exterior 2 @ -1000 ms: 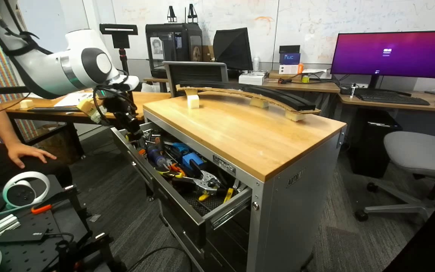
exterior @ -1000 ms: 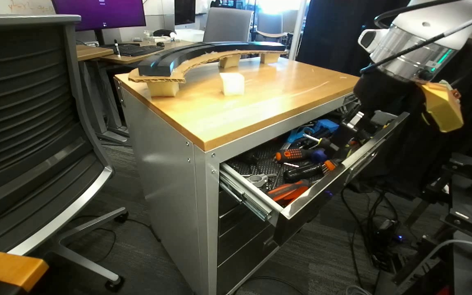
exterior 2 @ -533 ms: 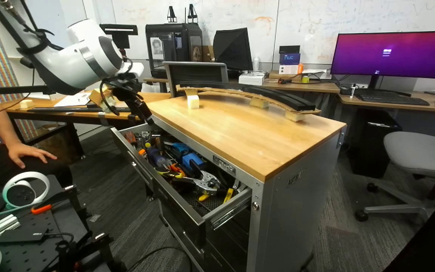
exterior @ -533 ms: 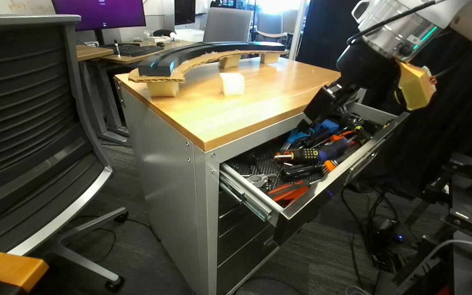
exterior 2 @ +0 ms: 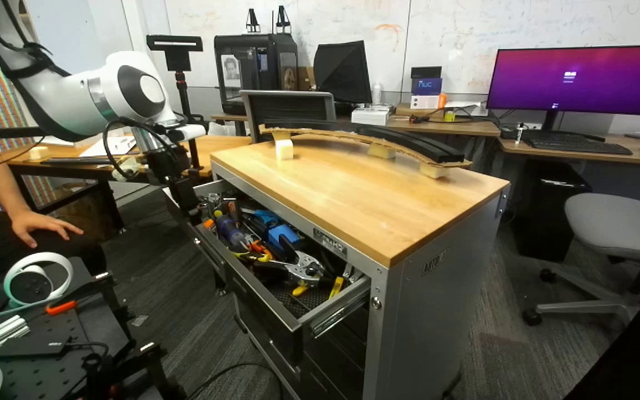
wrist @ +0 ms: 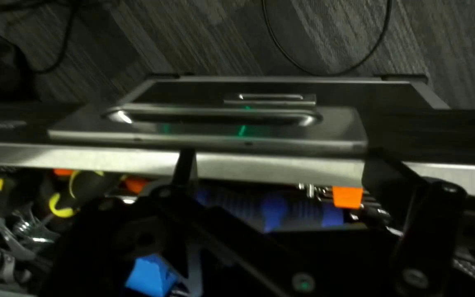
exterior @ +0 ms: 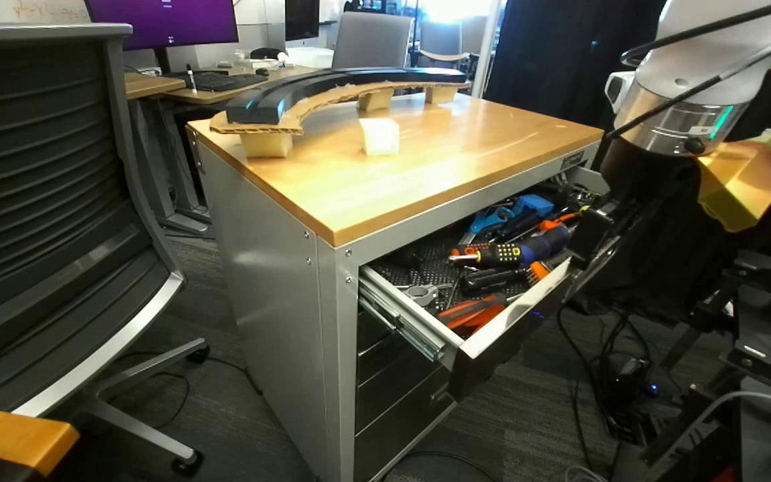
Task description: Put the screwdriver in the open drawer then close it
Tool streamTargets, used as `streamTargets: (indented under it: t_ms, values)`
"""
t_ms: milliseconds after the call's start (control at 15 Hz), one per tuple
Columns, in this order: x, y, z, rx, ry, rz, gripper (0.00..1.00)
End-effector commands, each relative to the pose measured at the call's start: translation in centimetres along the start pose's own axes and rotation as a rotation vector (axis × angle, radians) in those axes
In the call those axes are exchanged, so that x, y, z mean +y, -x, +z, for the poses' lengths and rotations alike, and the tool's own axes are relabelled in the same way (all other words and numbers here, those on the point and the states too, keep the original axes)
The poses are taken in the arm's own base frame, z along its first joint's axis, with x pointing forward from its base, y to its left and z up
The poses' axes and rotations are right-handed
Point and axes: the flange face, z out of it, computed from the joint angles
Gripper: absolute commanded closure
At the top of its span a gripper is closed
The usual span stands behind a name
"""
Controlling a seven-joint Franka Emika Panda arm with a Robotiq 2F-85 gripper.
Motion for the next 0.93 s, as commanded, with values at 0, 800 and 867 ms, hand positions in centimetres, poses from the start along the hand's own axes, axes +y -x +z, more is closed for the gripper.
streamTargets:
  t_ms: [0,800,867]
  values:
    - [1.7,0.9,-0.9,-0.189,0.027,0.001,0.26]
    - [1.5,-1.6,3.4,0.047,-0.183,0.099,1.0]
    - [1.7,-2.6,3.4,0.086,-0.177,0.11,1.0]
